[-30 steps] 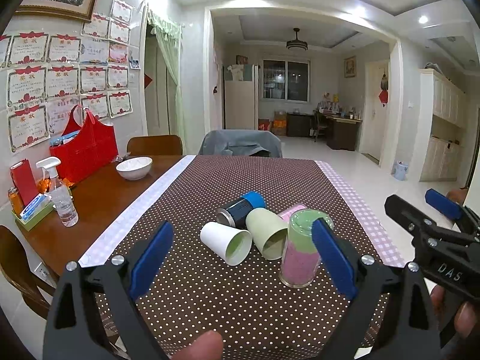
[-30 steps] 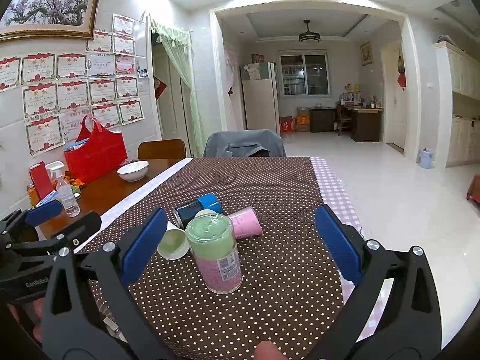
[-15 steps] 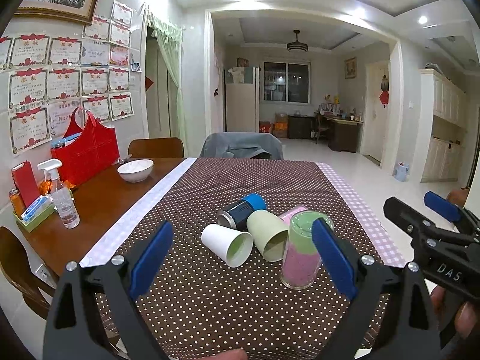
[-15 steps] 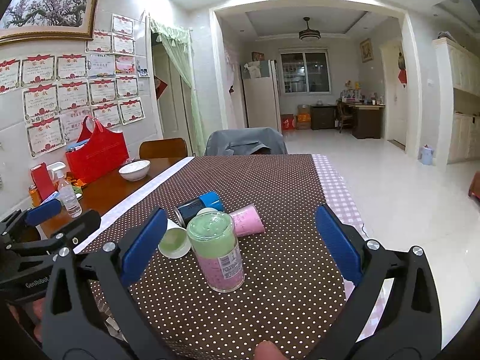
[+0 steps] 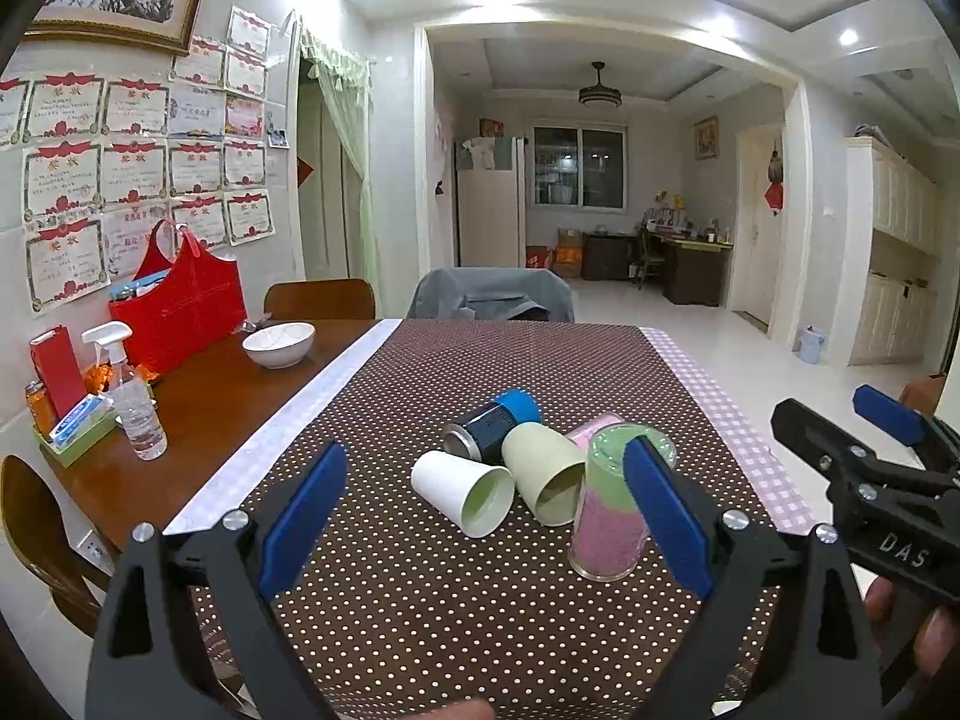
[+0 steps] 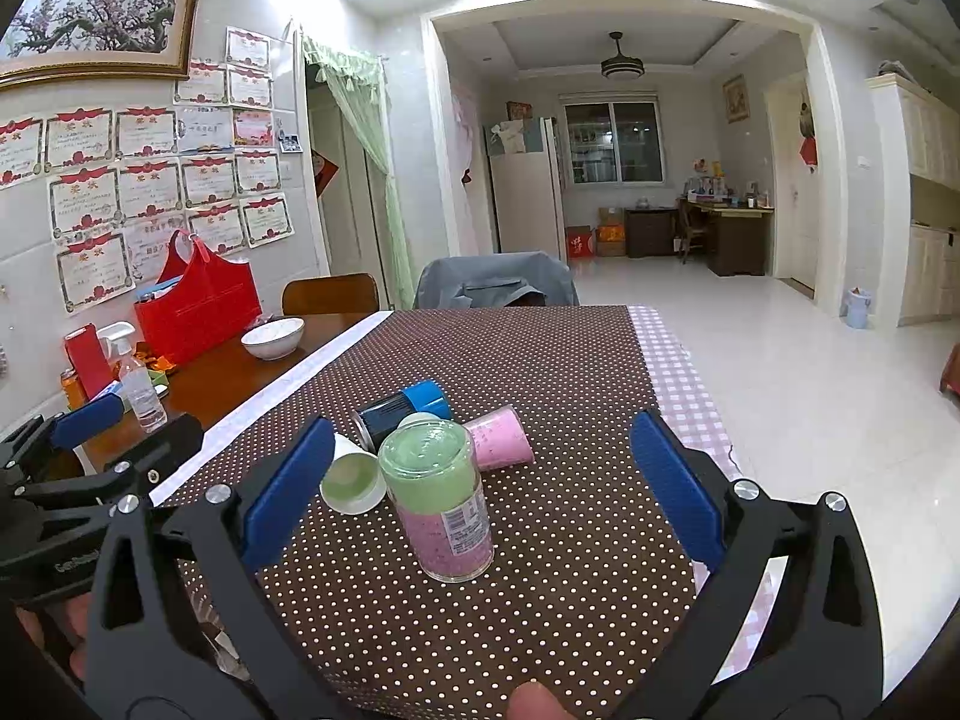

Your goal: Flip cup upside down

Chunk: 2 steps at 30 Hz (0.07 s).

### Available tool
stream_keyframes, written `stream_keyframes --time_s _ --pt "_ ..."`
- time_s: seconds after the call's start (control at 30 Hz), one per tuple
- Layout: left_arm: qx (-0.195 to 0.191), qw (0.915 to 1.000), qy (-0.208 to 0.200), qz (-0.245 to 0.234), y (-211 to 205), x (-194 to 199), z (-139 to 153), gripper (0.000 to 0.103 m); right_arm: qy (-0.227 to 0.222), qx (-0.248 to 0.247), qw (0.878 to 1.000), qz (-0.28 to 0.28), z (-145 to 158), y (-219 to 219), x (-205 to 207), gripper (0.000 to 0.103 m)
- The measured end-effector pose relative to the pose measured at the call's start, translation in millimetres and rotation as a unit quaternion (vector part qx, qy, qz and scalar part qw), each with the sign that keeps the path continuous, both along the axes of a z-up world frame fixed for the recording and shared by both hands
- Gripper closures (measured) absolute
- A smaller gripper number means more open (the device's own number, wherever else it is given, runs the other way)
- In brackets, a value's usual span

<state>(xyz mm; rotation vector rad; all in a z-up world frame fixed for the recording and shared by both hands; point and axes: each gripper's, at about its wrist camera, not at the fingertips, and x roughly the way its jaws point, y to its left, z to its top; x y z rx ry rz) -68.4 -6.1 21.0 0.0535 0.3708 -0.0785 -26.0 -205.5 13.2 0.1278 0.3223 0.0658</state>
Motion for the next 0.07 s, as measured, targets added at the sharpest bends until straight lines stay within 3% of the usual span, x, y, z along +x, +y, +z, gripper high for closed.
stream_keyframes --time_s 0.07 --pt "0.001 1.0000 0.001 0.001 -0.2 0.4 0.4 0.011 0.001 0.001 1.000 0.001 0.5 0.4 0.4 0.006"
